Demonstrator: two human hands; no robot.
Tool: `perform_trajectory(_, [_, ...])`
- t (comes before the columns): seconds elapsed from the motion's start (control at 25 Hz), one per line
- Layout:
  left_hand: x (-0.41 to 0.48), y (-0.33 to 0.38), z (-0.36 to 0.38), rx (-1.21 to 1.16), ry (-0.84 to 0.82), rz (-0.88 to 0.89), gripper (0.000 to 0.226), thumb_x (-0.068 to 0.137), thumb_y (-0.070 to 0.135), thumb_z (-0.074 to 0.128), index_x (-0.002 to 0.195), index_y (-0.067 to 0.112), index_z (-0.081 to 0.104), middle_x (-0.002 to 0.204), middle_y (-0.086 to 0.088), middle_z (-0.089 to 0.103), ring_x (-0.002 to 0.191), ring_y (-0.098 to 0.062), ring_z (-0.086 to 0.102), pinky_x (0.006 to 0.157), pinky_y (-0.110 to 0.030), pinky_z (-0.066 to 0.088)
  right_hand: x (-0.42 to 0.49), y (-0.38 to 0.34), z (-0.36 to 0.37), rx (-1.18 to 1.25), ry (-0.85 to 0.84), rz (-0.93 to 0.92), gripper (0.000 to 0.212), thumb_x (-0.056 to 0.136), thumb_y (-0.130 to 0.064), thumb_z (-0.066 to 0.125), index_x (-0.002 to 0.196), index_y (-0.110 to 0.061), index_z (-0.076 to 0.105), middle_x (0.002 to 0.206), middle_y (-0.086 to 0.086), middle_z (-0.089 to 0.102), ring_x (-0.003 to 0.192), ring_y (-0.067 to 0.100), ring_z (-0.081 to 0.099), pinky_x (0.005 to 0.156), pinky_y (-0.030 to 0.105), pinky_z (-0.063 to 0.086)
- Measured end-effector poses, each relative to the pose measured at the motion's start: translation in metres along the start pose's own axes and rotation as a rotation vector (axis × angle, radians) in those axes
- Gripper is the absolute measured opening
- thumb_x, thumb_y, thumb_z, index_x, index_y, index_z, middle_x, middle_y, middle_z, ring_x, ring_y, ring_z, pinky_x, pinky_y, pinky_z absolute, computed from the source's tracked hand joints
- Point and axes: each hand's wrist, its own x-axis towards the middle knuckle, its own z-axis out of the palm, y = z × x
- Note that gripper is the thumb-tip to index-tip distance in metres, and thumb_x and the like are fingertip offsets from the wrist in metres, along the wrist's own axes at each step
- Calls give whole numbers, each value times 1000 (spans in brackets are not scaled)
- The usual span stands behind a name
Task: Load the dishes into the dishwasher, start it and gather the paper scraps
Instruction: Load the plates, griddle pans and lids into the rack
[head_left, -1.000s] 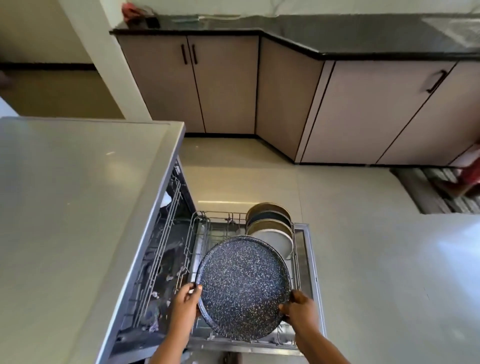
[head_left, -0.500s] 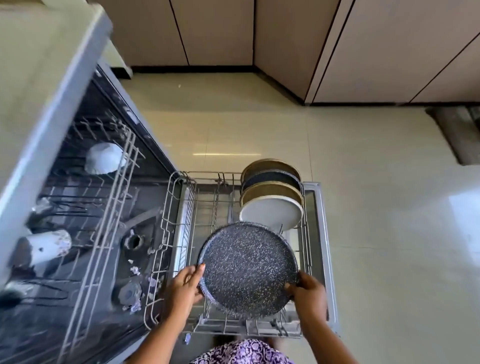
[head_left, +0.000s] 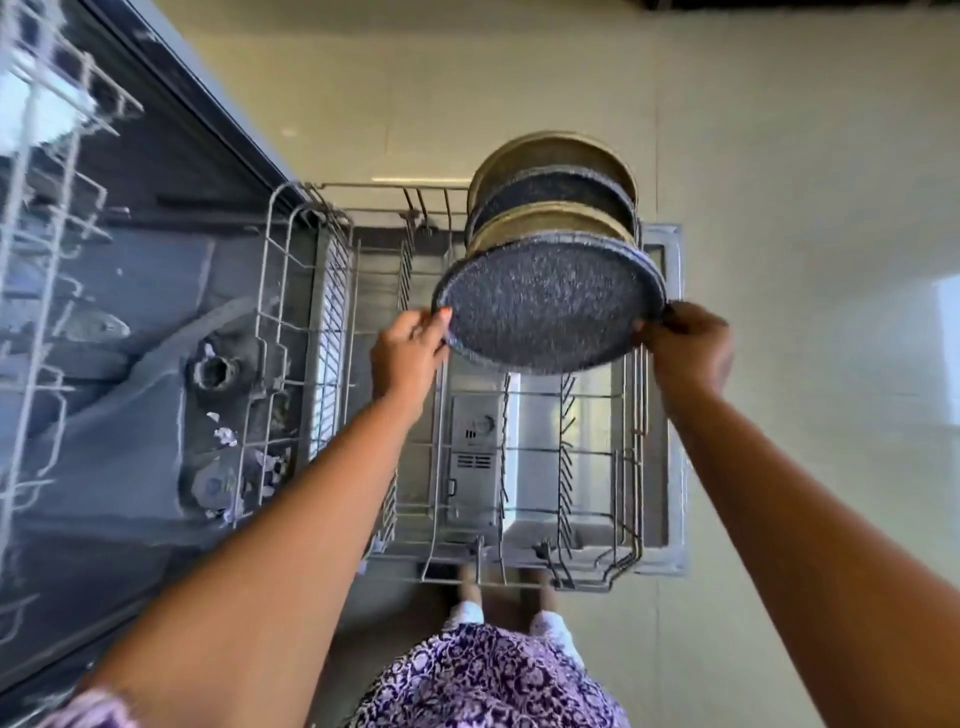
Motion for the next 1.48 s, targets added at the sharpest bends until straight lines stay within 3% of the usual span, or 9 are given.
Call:
perform_trajectory(0.12, [18,-12,12,6,14,1,19,89,10,60,73,20,59,62,17,66,76,-7,60,78,-25,54,22,1,5,-64,4,-82,20,72,-8,70,84,-24,70,74,-4,62,74,11,53,65,20,39])
perform_trajectory(0.28, [21,-28,20,86,16,5,6,91,9,57,92,6,62,79,5,59,85,-15,58,84,-28,54,28,13,10,-144,8,-113,24,74,-9,67,96,-17,73,80,-1,64,77,11,55,62,18,37])
perform_trajectory(0.4, [27,-31,23,107,45,20,20,92,11,56,109,1,62,83,4,59,87,-16,60,82,-27,54,29,17,12,-155,14,-129,26,76,-8,65,99,-18,72,80,-3,62,77,10,54,58,17,36])
perform_trajectory(0.56, [34,-31,25,160,39,3,18,92,16,57,105,4,63,84,1,59,90,-19,60,82,-29,55,34,19,16,-185,-9,-155,25,76,-9,66,99,-15,72,81,3,63,77,13,54,67,19,37])
perform_trajectory(0.76, [37,-47,21,319,-6,-28,18,92,26,57,101,13,65,92,-8,65,97,-31,64,91,-49,51,28,24,20,-265,-51,-224,24,80,-4,63,102,-9,72,93,8,70,81,18,60,78,25,49])
perform_trajectory(0.96, [31,-48,27,363,-18,12,32,92,22,58,122,12,59,113,-10,66,103,-30,63,90,-46,52,25,26,26,-398,-76,-305,28,86,-10,61,113,-9,67,105,13,70,83,20,60,80,21,44])
perform_trajectory(1.08, [28,-51,27,344,-21,11,36,91,22,58,126,12,56,119,-9,64,106,-29,62,93,-46,51,16,37,30,-414,-89,-325,40,86,-10,60,126,-8,57,121,15,62,110,29,57,97,32,43])
perform_trajectory(1.2, [21,-59,23,301,-28,11,34,91,18,58,124,10,57,121,-9,63,108,-28,61,95,-47,49,-5,51,33,-444,-90,-330,46,88,-9,59,132,-4,50,137,13,49,127,27,43,110,29,29])
perform_trajectory(1.48, [-24,-73,4,260,-47,-35,25,92,16,56,114,8,63,114,-9,66,105,-23,62,94,-43,51,-74,80,44,-436,-143,-271,44,86,-5,60,129,-2,52,133,16,52,124,29,47,107,28,30])
